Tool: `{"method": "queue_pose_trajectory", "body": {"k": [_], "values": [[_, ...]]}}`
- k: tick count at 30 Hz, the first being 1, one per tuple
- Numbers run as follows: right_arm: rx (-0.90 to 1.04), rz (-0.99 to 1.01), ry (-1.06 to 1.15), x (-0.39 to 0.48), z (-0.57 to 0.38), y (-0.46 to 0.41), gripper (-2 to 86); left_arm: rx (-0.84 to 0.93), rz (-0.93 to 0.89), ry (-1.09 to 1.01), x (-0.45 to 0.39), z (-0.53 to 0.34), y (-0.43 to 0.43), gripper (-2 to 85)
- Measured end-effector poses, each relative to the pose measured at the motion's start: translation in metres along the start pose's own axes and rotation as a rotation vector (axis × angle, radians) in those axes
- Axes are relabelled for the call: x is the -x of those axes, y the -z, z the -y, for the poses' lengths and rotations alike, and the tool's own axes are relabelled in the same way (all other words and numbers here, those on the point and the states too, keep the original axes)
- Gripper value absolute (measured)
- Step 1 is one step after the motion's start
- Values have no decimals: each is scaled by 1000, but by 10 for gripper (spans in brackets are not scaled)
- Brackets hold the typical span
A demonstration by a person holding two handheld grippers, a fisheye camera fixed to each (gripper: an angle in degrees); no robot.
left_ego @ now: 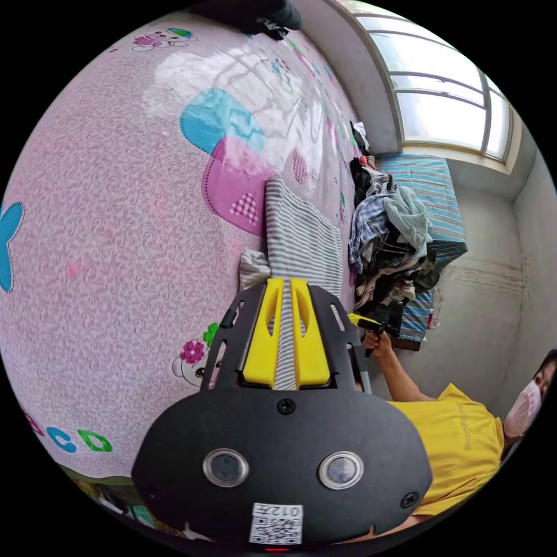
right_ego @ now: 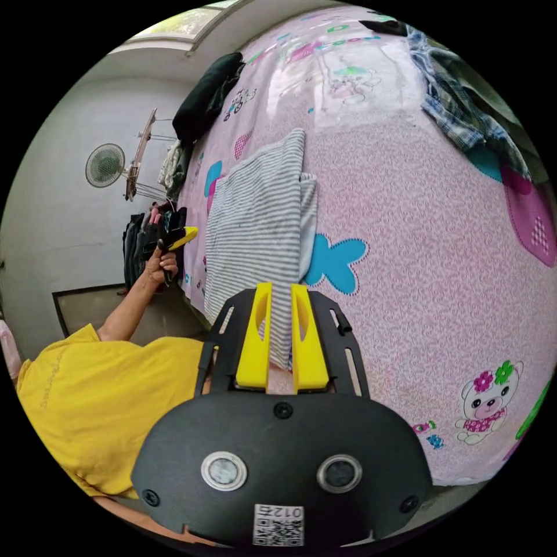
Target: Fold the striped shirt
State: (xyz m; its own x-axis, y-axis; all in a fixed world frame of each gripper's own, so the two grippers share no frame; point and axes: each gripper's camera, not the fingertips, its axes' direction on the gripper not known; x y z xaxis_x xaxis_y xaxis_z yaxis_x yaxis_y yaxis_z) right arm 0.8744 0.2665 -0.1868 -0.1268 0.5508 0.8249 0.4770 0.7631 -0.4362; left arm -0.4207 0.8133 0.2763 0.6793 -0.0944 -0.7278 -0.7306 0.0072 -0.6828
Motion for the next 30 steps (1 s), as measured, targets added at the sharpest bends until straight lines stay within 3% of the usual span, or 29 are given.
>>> {"method": "queue_pose_trajectory", "body": {"k": [7,16,20,27,30], "values": [[-142,65,-94,-15,61,12,63,58,50,11,7,48,-9,14],[-125,16,-105,-9,131,4,72,147,43,-1,17,91,-35,16],[-69,-28,-94,-1,154,-11,30,172,59,17,24,100,-46,6],[-144,-1,50,35,144,11,12,63,97,-90,-15,84,-8,3],[-107,-58,30,32,151,1,11,69,208,-106,-16,82,-11,3]]}}
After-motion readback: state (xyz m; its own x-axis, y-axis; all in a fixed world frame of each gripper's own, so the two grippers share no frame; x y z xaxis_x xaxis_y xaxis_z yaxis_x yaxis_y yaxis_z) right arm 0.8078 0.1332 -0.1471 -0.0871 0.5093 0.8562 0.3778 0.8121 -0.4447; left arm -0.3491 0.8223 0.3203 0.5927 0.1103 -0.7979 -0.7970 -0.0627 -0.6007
